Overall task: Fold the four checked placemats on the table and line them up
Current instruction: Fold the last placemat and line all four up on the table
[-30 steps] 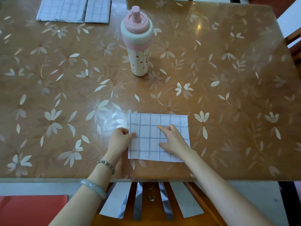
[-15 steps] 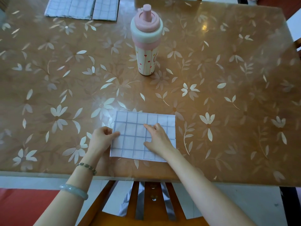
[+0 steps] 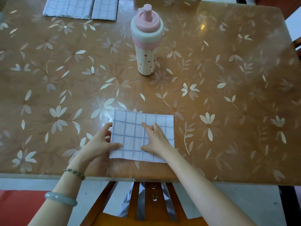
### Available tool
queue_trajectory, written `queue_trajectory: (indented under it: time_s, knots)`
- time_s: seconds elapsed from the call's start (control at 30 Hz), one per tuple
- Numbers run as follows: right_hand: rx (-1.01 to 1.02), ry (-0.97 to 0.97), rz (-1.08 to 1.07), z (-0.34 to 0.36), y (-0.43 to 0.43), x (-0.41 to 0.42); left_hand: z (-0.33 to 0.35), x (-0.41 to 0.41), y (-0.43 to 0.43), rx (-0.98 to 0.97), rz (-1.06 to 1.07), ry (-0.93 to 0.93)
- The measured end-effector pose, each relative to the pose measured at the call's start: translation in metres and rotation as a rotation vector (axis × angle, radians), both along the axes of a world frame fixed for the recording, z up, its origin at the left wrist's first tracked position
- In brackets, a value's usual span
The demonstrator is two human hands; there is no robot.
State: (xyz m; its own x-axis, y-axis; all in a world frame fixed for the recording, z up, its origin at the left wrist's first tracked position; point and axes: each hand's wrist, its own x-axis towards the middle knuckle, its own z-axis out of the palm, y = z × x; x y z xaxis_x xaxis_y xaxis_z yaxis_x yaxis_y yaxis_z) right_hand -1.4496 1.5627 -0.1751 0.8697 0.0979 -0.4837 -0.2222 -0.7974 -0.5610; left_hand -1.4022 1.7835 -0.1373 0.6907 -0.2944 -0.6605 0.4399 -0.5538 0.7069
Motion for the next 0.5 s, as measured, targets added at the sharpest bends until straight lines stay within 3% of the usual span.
queue_trajectory:
  time_s: [0.37,0.5]
  knots:
    - [0.040,0.024,-0.034,-0.003,-0.003,0.003,0.040,-0.024,-0.071,0.014,-0.185,-0.226]
    - [0.366,0.016,-0.229,0.003,-0.015,0.006,0.039,-0.039,-0.107,0.032,-0.207,-0.264]
